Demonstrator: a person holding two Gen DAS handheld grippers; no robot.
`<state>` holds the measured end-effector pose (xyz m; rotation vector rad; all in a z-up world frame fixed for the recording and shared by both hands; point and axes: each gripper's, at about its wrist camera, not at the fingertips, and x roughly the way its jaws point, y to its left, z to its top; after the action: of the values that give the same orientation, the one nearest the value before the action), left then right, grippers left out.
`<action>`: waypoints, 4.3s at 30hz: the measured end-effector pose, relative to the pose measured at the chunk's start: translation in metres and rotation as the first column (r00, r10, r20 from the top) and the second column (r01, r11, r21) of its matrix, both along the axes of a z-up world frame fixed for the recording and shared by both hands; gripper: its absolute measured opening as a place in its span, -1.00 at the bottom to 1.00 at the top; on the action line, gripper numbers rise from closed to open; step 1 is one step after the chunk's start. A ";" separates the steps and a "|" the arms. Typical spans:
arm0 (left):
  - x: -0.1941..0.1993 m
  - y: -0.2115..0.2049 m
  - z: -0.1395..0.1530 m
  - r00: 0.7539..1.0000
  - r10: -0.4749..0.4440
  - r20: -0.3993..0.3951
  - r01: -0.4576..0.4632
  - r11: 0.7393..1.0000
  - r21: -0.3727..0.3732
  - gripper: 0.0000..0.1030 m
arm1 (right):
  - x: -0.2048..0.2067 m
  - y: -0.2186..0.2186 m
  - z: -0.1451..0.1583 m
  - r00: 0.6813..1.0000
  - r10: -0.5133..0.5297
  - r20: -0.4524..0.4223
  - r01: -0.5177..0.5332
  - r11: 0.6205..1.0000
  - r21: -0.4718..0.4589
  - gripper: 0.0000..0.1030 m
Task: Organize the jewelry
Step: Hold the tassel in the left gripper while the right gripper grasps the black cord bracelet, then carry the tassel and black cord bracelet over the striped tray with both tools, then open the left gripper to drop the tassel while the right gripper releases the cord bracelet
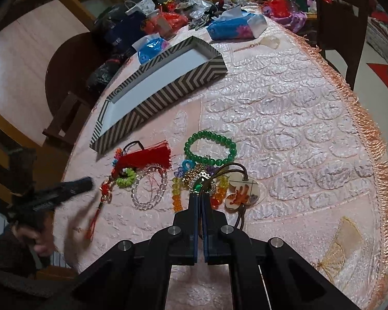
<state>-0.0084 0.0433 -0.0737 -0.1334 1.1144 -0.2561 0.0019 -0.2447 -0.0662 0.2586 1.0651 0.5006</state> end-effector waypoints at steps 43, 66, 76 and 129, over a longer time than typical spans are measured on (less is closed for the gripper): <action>0.000 -0.003 0.077 0.988 0.009 0.152 -0.001 0.998 -0.055 -0.81 | -0.015 -0.034 0.067 0.991 -0.086 0.098 0.073 0.990 0.124 -0.96; 0.026 -0.004 0.111 0.977 0.027 0.212 -0.017 0.999 -0.050 -0.81 | 0.026 -0.011 0.085 0.991 0.008 0.133 0.000 0.998 -0.061 -0.96; 0.063 0.000 0.141 0.960 0.078 0.270 -0.076 0.997 -0.019 -0.81 | 0.069 0.016 0.112 0.974 0.113 0.194 -0.087 0.987 -0.138 -0.96; 0.156 0.077 0.001 0.933 0.359 0.014 -0.356 0.920 0.163 -0.41 | 0.219 0.111 0.000 0.988 0.152 0.000 -0.146 0.947 -0.285 -0.09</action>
<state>0.1480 0.1201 -0.0730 -0.1904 1.1002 0.1645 0.2206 -0.1337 -0.0664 -0.0820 1.1258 0.4771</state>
